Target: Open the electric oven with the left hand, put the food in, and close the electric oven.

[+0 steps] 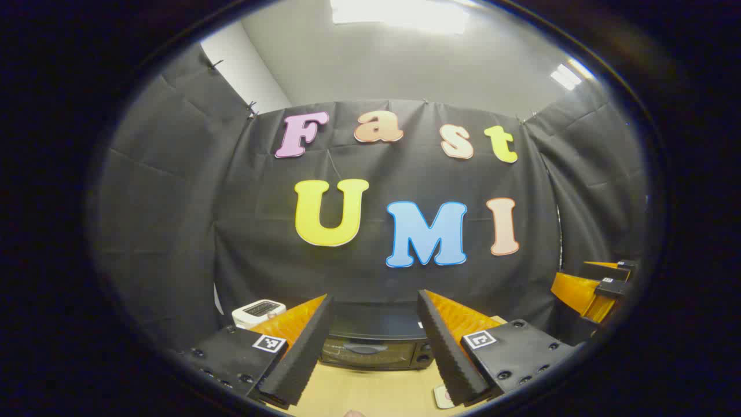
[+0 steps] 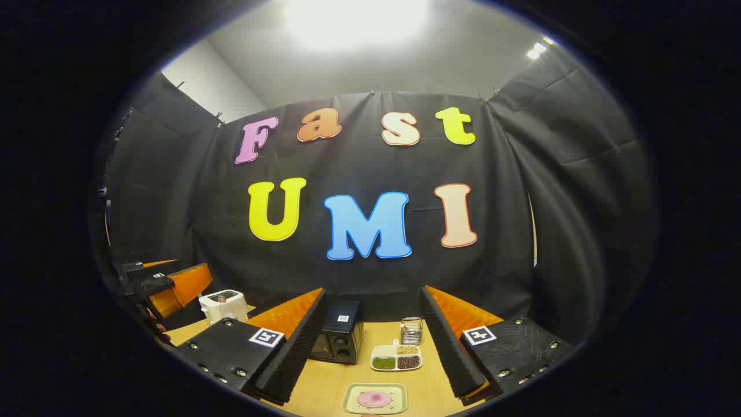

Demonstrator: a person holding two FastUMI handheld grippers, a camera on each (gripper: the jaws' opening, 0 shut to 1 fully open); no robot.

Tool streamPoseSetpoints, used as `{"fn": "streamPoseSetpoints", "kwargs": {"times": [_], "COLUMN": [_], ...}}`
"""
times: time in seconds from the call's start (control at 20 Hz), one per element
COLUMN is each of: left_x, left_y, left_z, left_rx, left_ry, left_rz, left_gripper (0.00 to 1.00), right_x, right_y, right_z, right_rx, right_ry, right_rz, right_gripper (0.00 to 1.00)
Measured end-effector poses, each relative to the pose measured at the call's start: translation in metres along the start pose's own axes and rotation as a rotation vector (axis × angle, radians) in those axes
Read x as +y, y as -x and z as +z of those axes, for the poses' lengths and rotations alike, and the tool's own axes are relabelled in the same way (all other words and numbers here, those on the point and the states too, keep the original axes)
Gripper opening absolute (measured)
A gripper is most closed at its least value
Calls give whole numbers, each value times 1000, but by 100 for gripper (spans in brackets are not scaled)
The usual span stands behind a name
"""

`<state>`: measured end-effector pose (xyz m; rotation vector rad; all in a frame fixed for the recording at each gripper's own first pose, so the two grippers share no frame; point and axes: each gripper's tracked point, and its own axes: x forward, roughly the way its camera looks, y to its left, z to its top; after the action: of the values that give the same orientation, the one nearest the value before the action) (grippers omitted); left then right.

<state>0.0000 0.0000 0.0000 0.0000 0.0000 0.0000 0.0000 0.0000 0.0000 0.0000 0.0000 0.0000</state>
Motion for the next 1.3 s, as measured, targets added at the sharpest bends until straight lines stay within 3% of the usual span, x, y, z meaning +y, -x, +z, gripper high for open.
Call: {"fn": "streamPoseSetpoints", "kwargs": {"times": [0.25, 0.3, 0.5, 0.7, 0.9, 1.3], "left_x": [-5, -5, 6, 15, 18, 17], "left_y": [-7, -10, -21, -31, -42, -84], "left_z": [5, 4, -1, -6, -16, -91], "left_rx": [-23, -11, -6, 6, 36, 207], "left_ry": [3, -7, -5, 9, 13, 2], "left_rz": [-28, -41, -69, -77, -98, -130], "left_gripper": [100, 100, 100, 95, 99, 100], "right_x": [-6, -7, 2, 14, 21, 15], "right_y": [-11, -13, -18, -21, -24, -31], "right_z": [-5, -7, -3, -2, -8, -24], "right_rx": [20, 26, 19, 12, 27, 69], "right_ry": [9, 10, 4, 13, 18, 7], "right_rz": [-32, -52, -89, -92, -93, -125], "right_gripper": [97, 93, 97, 97, 97, 97]}}
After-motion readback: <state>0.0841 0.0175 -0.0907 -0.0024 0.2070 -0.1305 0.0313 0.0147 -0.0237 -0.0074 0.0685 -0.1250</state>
